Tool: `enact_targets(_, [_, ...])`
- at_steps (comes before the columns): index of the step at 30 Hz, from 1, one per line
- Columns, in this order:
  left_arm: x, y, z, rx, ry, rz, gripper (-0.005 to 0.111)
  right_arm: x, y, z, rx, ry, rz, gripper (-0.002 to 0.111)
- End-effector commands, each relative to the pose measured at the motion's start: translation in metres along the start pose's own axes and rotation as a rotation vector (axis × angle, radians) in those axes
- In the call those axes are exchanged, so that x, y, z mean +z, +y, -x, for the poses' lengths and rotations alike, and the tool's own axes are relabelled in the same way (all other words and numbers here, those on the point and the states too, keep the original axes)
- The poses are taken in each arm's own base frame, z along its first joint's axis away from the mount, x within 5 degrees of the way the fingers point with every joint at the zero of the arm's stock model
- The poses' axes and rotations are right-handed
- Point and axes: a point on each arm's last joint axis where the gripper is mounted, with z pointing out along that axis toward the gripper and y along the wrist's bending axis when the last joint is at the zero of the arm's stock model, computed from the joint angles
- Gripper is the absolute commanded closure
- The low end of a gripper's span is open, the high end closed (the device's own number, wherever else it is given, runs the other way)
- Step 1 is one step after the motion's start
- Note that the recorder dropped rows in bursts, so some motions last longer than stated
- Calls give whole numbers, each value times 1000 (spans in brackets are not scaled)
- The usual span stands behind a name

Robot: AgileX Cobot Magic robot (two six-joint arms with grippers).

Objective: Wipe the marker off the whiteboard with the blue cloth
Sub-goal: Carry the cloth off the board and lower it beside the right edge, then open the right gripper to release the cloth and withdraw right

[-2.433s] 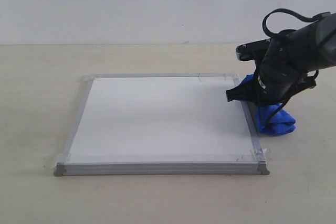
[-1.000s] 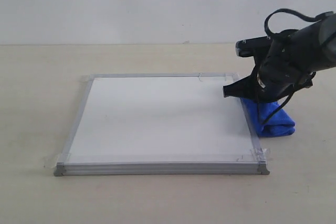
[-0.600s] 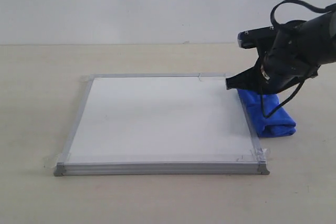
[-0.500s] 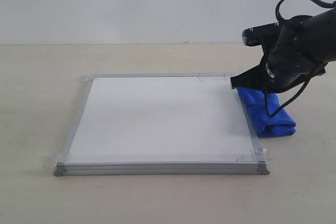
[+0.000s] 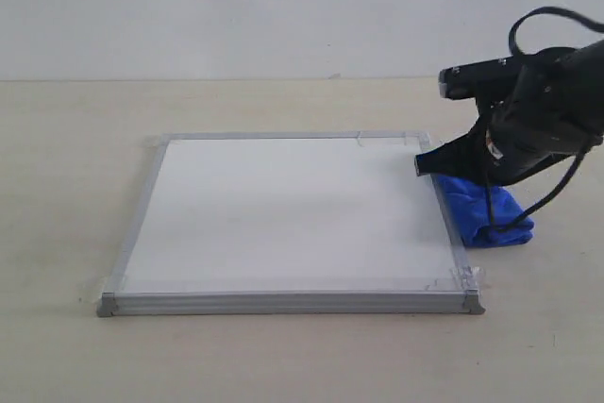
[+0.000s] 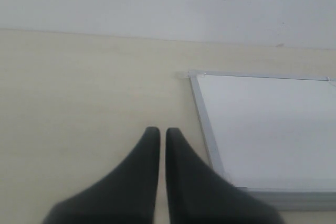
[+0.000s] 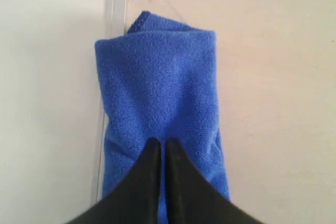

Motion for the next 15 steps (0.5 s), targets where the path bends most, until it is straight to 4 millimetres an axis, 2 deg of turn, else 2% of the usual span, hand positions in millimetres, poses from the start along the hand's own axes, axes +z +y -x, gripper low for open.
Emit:
enact_targets(1, [-1, 0, 2, 1, -11, -3, 102, -36, -9, -4, 51, -62, 48, 108])
enact_targets(5, [-1, 0, 2, 1, -11, -3, 102, -59, -11, -28, 117, -89, 153, 108])
enact_targets(12, [-1, 0, 2, 1, -11, -3, 102, -100, -11, -76, 250, -223, 438, 108])
enact_targets(15, [-1, 0, 2, 1, -11, -3, 102, -111, -15, -91, 304, -241, 481, 108])
